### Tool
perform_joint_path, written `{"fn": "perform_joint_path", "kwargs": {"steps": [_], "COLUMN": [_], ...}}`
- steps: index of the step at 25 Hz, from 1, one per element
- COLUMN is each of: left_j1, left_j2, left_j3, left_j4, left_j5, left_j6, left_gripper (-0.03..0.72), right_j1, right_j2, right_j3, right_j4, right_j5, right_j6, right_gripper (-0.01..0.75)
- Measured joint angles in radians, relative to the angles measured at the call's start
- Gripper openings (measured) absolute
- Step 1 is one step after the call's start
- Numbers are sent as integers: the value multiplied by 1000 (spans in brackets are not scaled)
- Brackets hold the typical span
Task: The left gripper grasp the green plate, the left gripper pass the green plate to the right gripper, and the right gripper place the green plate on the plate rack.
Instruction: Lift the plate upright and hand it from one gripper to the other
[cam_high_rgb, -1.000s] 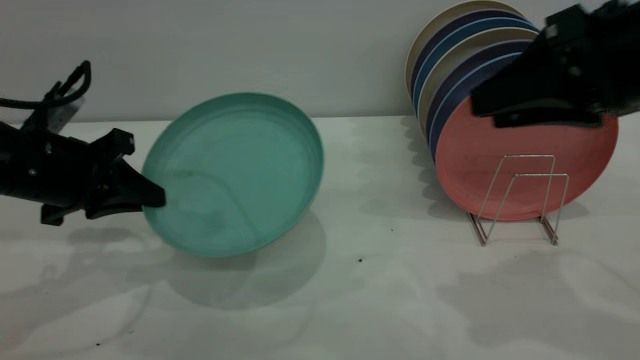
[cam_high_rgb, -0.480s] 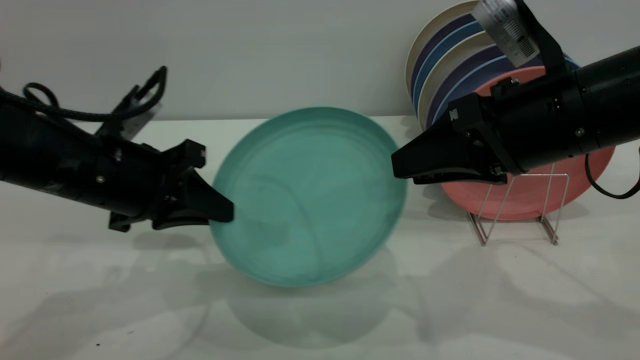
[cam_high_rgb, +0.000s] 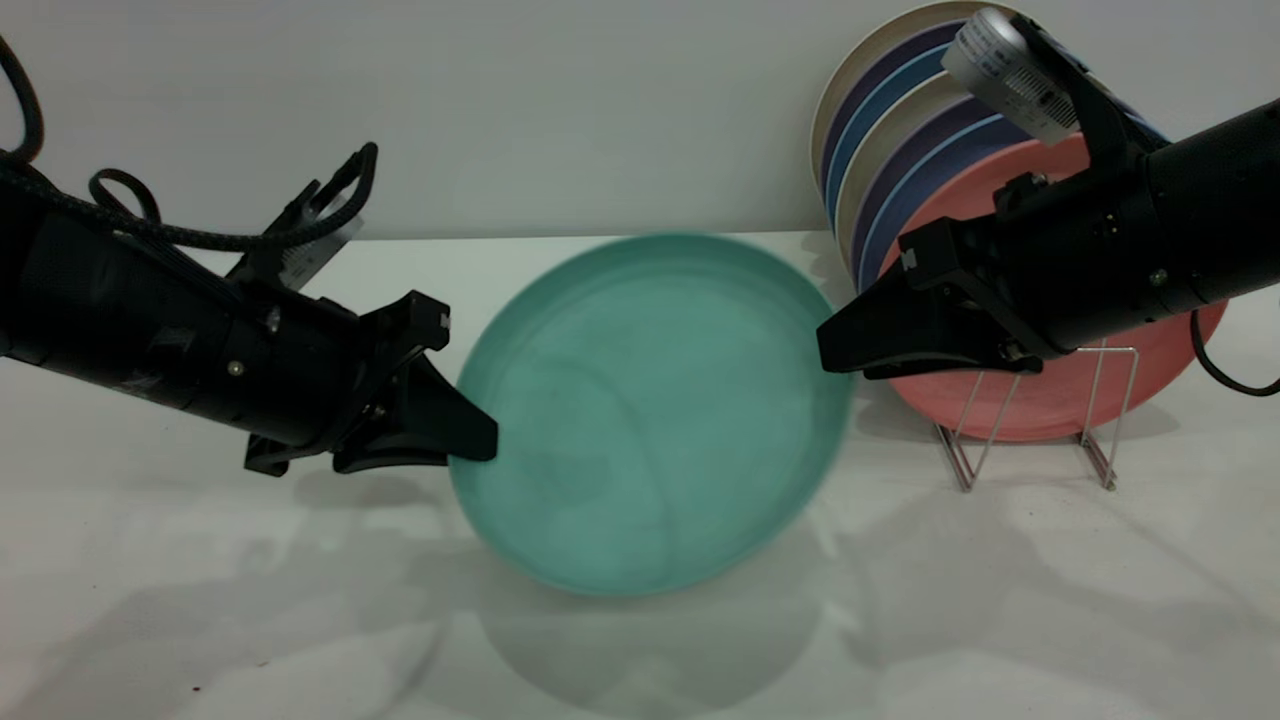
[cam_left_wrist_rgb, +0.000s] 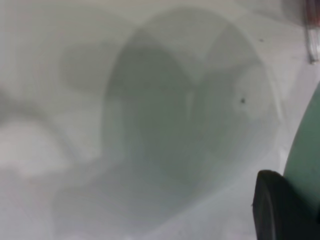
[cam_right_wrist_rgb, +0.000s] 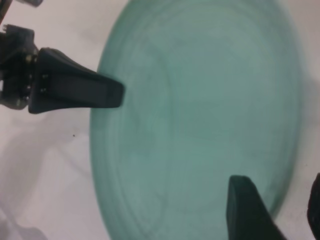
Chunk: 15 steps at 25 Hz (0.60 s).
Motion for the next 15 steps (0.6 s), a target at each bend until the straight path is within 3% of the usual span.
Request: {"fn": "perform_joint_path", "kwargs": {"steps": [4,15], "left_j1": [-1,-1], "left_j2": [0,0], "left_j3": [0,0], "left_j4": [1,1], "left_j5": [-19,151], "left_j6": [-2,-2], "left_gripper": [17,17], "right_j1": [0,0], "right_j2": [0,0], "right_j3": [-1,-1], "right_j4": [0,0], "right_j5": [5,-13], "right_j6": [0,4], "right_gripper": [320,318]}}
